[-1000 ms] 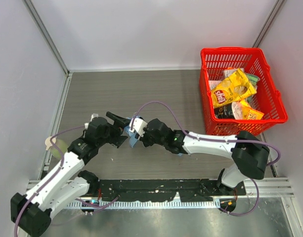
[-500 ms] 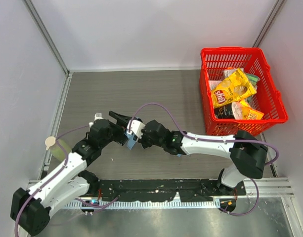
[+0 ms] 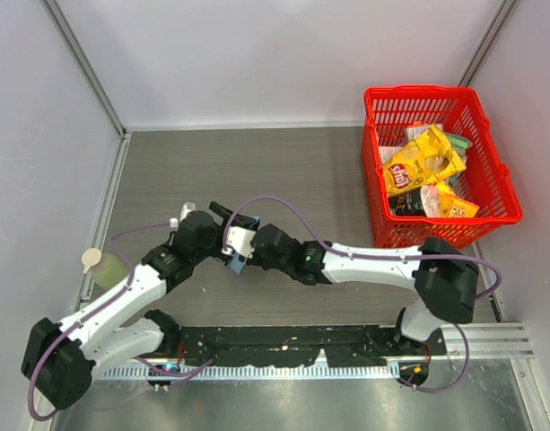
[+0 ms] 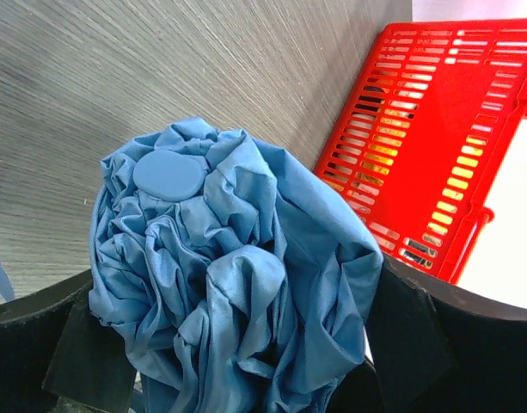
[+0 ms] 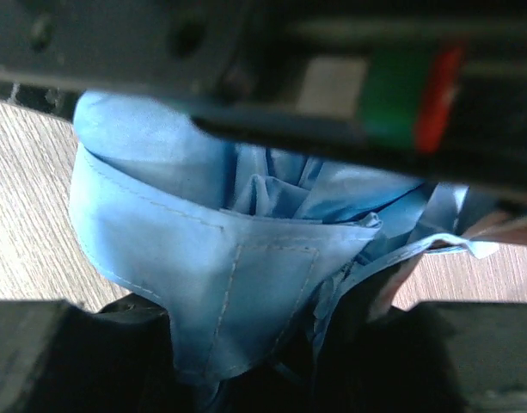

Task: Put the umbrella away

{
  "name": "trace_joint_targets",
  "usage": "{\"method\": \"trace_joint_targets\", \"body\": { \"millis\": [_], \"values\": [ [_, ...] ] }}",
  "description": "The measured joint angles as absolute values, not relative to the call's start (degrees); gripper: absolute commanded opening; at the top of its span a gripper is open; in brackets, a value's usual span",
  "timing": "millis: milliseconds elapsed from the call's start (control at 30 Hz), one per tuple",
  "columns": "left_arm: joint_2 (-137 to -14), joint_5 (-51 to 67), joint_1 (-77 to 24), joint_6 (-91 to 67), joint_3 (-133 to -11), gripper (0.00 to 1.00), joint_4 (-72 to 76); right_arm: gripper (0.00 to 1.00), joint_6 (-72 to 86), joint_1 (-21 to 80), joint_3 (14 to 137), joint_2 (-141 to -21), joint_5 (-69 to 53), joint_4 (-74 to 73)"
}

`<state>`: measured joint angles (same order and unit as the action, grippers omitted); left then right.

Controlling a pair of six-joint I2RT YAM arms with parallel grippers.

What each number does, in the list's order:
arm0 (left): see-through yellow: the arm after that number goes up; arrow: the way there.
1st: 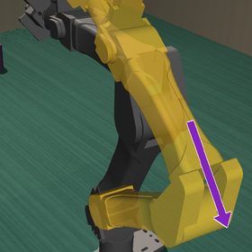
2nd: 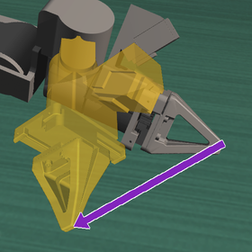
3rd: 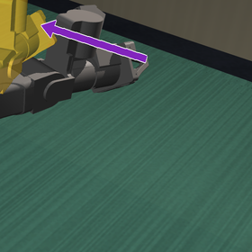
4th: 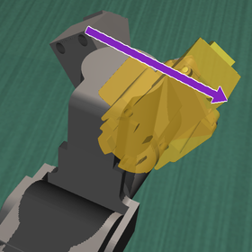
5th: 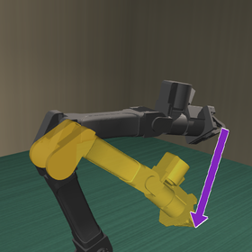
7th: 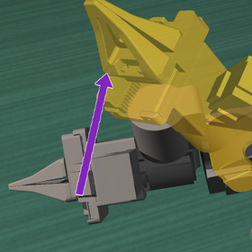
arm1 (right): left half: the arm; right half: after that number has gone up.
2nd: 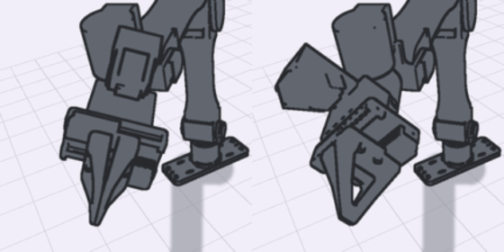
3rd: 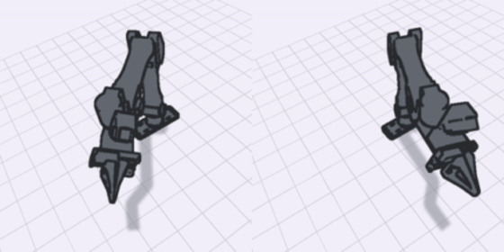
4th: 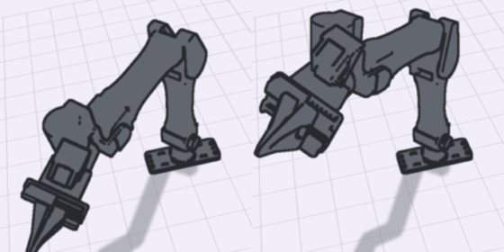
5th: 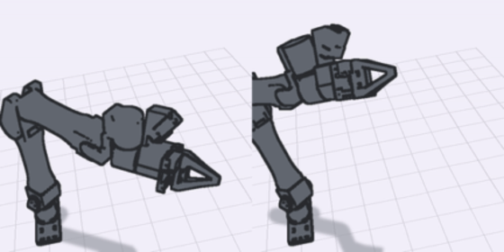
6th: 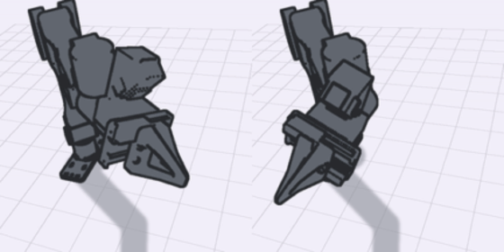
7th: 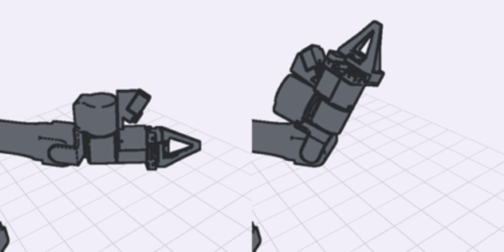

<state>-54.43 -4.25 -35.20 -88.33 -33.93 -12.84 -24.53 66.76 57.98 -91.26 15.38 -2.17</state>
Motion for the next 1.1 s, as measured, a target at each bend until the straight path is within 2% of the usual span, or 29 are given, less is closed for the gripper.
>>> {"method": "trace_joint_targets", "body": {
  "millis": [333, 467, 500, 533, 567, 667, 733, 867, 1100],
  "values": [
    [-54.7, -5.9, -35.9, -87.5, -32.1, 0.00, -7.5, 0.01, -24.1, 66.7, 58.5, -90.1, 19.5, -1.7],
    [-53.7, -5.7, -36.1, -88.1, -32.0, 0.00, -4.5, 0.02, -23.2, 66.7, 58.4, -88.2, 20.9, -1.7],
    [-53.3, -5.7, -36.2, -87.7, -31.9, 0.00, -4.0, 0.19, -22.9, 66.7, 58.1, -87.5, 21.0, -1.4],
    [-52.8, -5.6, -36.3, -87.4, -31.7, 0.00, -3.1, 0.30, -22.3, 66.7, 57.6, -86.6, 21.1, -1.2],
    [-52.4, -5.6, -36.5, -86.8, -31.3, 0.00, -2.2, 0.48, -21.9, 66.7, 57.1, -85.8, 21.2, -0.9],
    [-51.0, -5.5, -37.0, -85.7, -30.0, 0.00, -0.3, 0.66, -18.5, 67.2, 55.2, -83.8, 21.1, 0.2],
    [-49.9, -6.0, -37.0, -84.6, -28.8, 0.00, 0.6, 0.71, -15.1, 68.1, 53.3, -82.1, 20.7, 1.9],
    [-48.1, -7.6, -37.0, -81.6, -27.0, 0.00, 2.9, 0.74, -8.0, 69.3, 49.4, -78.3, 22.1, 3.1],
    [-47.2, -10.6, -36.7, -77.5, -25.3, 0.00, 11.7, 0.75, 5.1, 69.3, 45.7, -68.3, 23.0, -3.0]
  ]
}}
